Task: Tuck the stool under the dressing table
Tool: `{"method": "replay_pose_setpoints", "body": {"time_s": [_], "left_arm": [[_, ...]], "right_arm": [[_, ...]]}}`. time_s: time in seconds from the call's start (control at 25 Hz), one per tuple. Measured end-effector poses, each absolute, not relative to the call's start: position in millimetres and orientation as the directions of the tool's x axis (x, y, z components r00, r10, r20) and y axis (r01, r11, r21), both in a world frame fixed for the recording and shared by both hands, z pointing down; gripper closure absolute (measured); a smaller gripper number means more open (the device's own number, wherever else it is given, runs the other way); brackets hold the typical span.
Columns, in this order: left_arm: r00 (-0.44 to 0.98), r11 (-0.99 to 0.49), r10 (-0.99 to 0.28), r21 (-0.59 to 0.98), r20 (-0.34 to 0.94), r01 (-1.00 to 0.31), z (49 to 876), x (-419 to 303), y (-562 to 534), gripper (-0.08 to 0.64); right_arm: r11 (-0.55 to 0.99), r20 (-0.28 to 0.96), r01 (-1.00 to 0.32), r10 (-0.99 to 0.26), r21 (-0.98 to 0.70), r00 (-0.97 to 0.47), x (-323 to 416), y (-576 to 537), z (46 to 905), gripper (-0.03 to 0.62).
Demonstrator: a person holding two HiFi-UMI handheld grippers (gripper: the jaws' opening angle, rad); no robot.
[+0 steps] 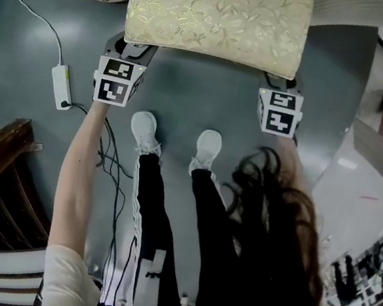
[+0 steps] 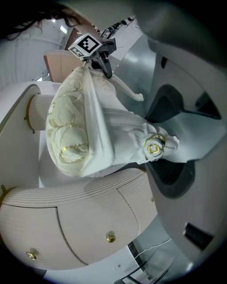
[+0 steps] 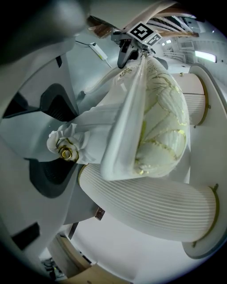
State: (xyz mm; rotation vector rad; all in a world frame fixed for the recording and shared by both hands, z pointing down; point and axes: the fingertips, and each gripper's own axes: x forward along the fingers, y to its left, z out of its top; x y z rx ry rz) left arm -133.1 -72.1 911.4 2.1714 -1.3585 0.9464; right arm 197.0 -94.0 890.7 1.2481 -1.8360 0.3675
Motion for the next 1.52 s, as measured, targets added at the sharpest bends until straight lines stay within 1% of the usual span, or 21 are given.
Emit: {"method": "replay_pose_setpoints", "body": {"time_s": [0.12,0.28,0.56,0.84,1.24,1.52], "left_arm": [[0.296,-0.437,-0.632,-0.014,0.717,-0.900,906.1,-142.5,-91.6,0.304],[0.299,-0.459,-0.614,-0.022,0.730,-0.888,896.0,-159.1,-140.6,0.305],[0.302,-0.475,-0.608,-0.032,0.735,-0.879,909.0,-160.4,-147.0,0.308],[0.309,-0.507,-0.561,-0.024,0.768,-0.861,913.1,-164.7,-175.7,0.308],[0.270,-0.541,-0.555,-0.094,0.787,-0.836,907.8,-190.9,-222.8,0.311],[0.292,-0.502,-0.601,-0.067,0.744,-0.862,903.3,-187.6,-235.2,0.313]], "right_arm": [[0.449,0.779,-0.866,-0.615,0.218,-0.123,187.3,-115.2,887.1,0.337],[0.426,0.772,-0.875,-0.627,0.228,-0.104,171.2,-158.1,876.8,0.338],[0.415,0.765,-0.877,-0.638,0.243,-0.089,169.9,-159.1,886.4,0.339],[0.396,0.768,-0.882,-0.637,0.255,-0.064,166.2,-180.2,887.3,0.339],[0.345,0.761,-0.910,-0.647,0.228,-0.055,139.4,-193.7,884.2,0.341],[0.370,0.775,-0.892,-0.631,0.260,-0.036,143.0,-220.9,878.3,0.342]]}}
